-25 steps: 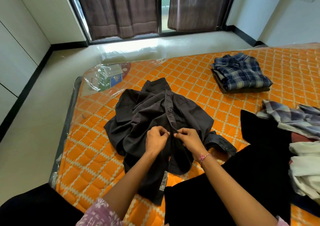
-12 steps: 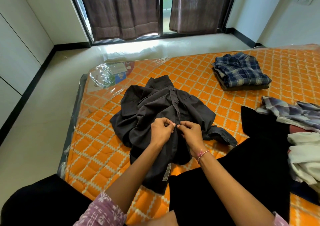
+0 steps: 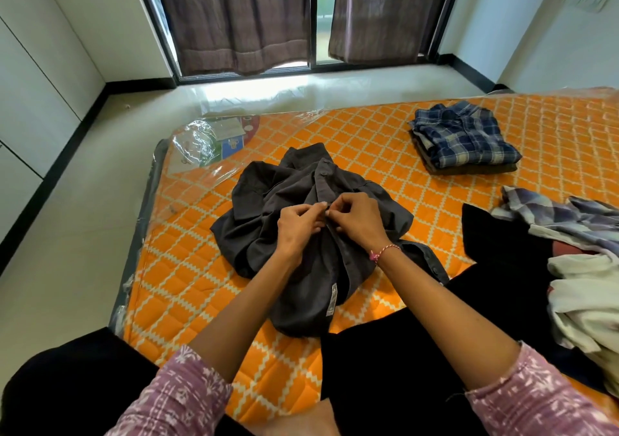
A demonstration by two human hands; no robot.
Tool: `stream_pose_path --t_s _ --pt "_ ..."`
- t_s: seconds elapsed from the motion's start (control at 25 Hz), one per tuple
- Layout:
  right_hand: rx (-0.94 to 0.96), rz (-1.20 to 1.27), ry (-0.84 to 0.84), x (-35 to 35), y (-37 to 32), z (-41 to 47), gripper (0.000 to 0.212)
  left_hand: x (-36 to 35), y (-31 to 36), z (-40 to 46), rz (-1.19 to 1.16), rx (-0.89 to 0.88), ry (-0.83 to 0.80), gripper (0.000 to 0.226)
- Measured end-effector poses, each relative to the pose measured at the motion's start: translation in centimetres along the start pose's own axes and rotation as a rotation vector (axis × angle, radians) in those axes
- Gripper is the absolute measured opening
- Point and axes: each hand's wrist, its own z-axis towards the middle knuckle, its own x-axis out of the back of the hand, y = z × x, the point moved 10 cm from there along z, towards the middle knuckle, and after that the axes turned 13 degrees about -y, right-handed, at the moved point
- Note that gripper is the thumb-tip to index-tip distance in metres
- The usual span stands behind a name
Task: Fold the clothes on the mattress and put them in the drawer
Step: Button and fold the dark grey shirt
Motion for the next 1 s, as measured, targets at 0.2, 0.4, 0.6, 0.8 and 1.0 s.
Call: stream_pose_path --t_s 0.2,0.4,0.6,0.8,1.0 --pt "0.132 -0.153 0.019 -0.1 -2.8 0.5 0.006 1.4 1.0 0.5 -0.006 -0.027 0.076 0.013" --pt "0.071 -0.142 0.031 -0.6 -2.1 0.5 0.007 0.6 -0.9 0.2 -0.292 0.082 0.120 0.015" --pt "-0.259 0.686 -0.305 -3.4 1.9 -0.2 0.018 -0.4 -0.6 0.5 -0.327 0.023 -0.090 0.014" --pt "-0.315 0.967 -0.421 -4.5 2.0 -0.7 0.017 -1.6 -0.4 0.8 -0.441 0.078 -0.307 0.017" --pt "-0.321 1.056 -0.337 -4.1 1.9 0.6 0.016 0.0 0.2 0.4 -0.005 0.027 -0.147 0.009"
